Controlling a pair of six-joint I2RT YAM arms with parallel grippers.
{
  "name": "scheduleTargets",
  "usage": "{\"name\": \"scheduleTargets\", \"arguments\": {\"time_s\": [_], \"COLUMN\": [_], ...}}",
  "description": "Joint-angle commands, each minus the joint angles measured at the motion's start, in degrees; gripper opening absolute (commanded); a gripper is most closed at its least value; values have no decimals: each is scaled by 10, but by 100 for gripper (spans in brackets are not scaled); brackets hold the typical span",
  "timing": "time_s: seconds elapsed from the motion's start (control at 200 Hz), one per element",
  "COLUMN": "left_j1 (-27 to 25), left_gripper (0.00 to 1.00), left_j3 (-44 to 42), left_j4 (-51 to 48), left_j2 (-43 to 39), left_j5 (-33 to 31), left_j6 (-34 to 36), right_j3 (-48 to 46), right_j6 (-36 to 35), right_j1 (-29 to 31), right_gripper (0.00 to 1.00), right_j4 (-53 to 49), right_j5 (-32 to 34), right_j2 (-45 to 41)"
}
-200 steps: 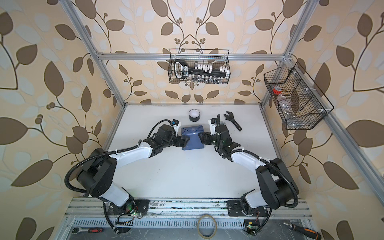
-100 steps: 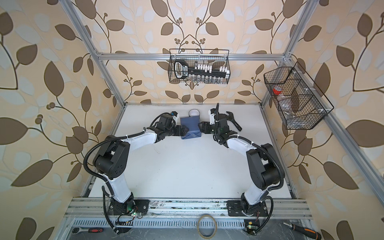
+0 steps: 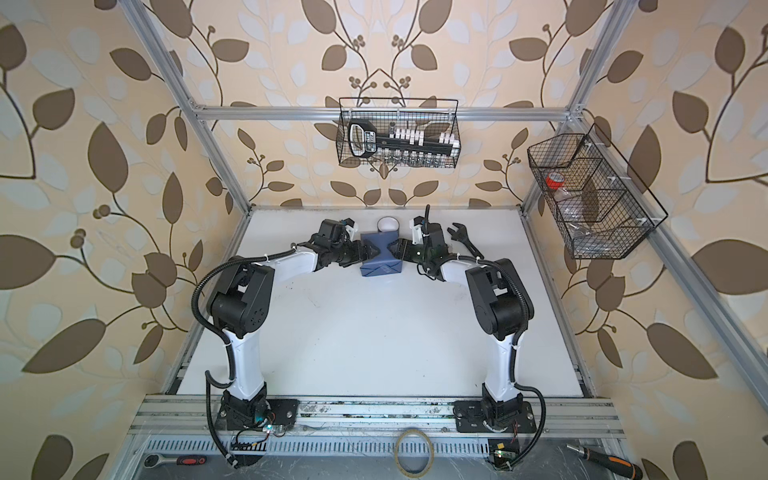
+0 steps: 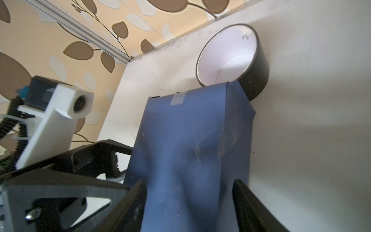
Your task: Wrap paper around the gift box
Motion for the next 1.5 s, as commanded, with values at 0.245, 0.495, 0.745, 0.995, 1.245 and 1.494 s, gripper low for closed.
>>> {"name": "scheduleTargets", "arguments": {"time_s": [0.245, 0.495, 0.745, 0.995, 1.245, 1.494], "left_j1": [-9, -6, 6, 35, 153, 231], "left_gripper": [83, 88, 99, 99, 99, 99], "left_j3": [-142, -312, -364, -395, -488, -456], "left_j4": [164, 199, 32, 14, 233, 249], "left_j2": [-81, -228, -447, -550, -443, -383], "left_j5": [96, 33, -241, -540, -381, -258], "left_j6": [-96, -115, 20, 136, 218, 225], "right_j3": [-159, -322, -348, -400, -510, -544], "right_j6": [67, 79, -114, -233, -305, -311], "right_j1": [15, 6, -18, -25, -54, -129], "right_gripper": [58, 67, 80, 95, 100, 100], "right_j4": [117, 136, -140, -103, 145, 260], "right_j5": [-58, -15, 301, 562, 553, 430], "right_j2": [-87, -240, -505, -579, -484, -456]}}
